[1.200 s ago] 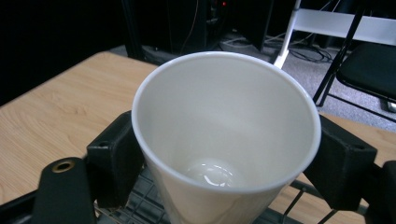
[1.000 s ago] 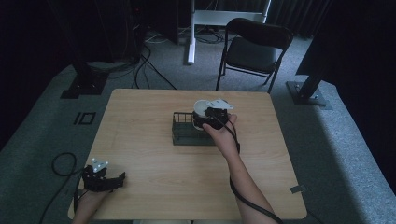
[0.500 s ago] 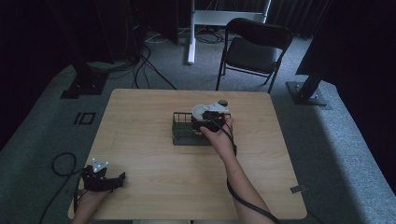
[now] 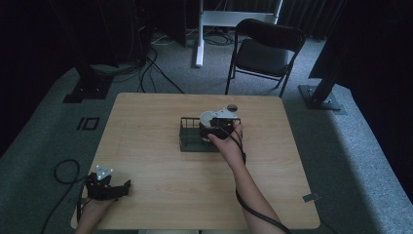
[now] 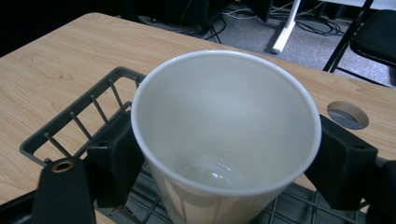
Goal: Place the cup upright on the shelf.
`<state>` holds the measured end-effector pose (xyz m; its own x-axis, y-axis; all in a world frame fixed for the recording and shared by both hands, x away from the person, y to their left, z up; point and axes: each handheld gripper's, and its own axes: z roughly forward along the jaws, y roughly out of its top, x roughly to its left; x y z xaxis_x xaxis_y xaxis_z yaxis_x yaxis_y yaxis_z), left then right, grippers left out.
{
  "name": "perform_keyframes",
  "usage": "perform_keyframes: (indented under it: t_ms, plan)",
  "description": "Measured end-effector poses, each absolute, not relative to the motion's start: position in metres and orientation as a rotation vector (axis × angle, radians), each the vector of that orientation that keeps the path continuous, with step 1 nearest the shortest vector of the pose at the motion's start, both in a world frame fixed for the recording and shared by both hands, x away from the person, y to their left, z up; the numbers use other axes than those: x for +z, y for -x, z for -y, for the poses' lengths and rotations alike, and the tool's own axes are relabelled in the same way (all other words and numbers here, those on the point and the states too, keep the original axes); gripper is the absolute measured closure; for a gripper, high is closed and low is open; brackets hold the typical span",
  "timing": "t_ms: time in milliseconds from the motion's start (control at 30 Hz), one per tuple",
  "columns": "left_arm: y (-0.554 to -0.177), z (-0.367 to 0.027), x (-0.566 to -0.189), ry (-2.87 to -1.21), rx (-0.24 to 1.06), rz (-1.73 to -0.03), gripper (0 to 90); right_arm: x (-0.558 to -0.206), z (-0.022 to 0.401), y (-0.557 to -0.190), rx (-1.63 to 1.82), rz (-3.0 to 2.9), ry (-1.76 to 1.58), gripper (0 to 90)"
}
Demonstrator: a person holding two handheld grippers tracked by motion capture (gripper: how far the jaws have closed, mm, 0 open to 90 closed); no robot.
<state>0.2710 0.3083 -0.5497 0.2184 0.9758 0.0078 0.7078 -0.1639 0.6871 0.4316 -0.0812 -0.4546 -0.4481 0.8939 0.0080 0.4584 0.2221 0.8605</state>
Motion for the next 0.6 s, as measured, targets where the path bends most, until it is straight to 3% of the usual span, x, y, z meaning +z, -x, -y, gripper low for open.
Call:
perform_keyframes:
  t_ms: [200,300,600]
  plan:
    - [-0.271,-0.308,-0.55,-1.942,0.625,-1.549,0.9,-0.454,0.082,-0.431,1.144,-2.028,-1.215,19.5]
    - [-0.271,-0.308,-0.55,-1.941,0.625,-1.549,0.9,-0.451,0.082,-0.428,1.161,-2.025,-1.173,12.9]
    - [-0.271,-0.308,-0.55,-1.941,0.625,-1.549,0.9,-0.437,0.089,-0.421,1.202,-2.016,-1.137,12.5]
